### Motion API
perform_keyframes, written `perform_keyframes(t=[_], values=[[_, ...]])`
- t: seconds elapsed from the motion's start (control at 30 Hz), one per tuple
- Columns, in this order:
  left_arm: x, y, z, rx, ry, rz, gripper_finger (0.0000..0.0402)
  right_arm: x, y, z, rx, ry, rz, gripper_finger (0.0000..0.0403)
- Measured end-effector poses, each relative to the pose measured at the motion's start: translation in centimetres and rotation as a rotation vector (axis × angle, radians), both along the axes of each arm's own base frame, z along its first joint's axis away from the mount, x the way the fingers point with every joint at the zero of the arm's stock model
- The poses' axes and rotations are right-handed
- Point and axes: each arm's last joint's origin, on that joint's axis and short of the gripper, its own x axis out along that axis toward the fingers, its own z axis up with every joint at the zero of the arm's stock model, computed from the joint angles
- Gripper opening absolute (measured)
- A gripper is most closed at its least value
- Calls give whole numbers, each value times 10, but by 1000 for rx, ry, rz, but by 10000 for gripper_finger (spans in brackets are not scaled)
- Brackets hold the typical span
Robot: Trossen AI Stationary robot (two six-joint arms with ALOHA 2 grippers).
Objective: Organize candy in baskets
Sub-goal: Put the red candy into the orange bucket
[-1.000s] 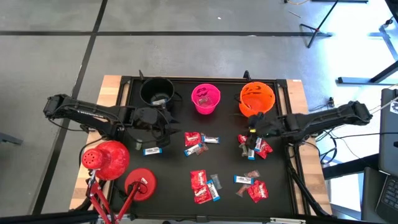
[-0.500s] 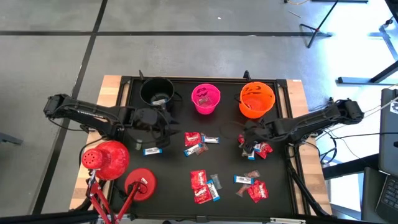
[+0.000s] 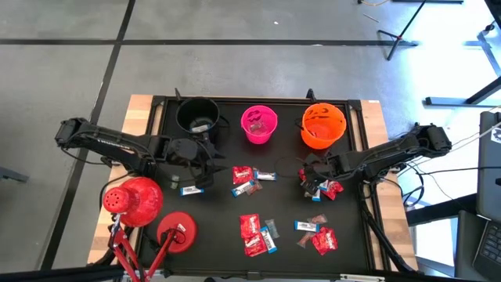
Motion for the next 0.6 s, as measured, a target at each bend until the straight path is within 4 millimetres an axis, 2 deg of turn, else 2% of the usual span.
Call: perform_keyframes(t=[0.2, 0.27, 0.43, 0.6], values=[[0, 0, 0, -5, 0, 3, 178, 0, 1, 0, 18, 3, 5, 31], [0, 0, 0, -8, -1, 5, 178, 0, 1, 0, 23, 2, 7, 9], [0, 0, 0, -14, -2, 9, 178, -1, 1, 5, 34, -26, 4, 10], [0, 0, 0, -14, -2, 9, 178, -2, 0, 20, 45, -105, 3, 3]])
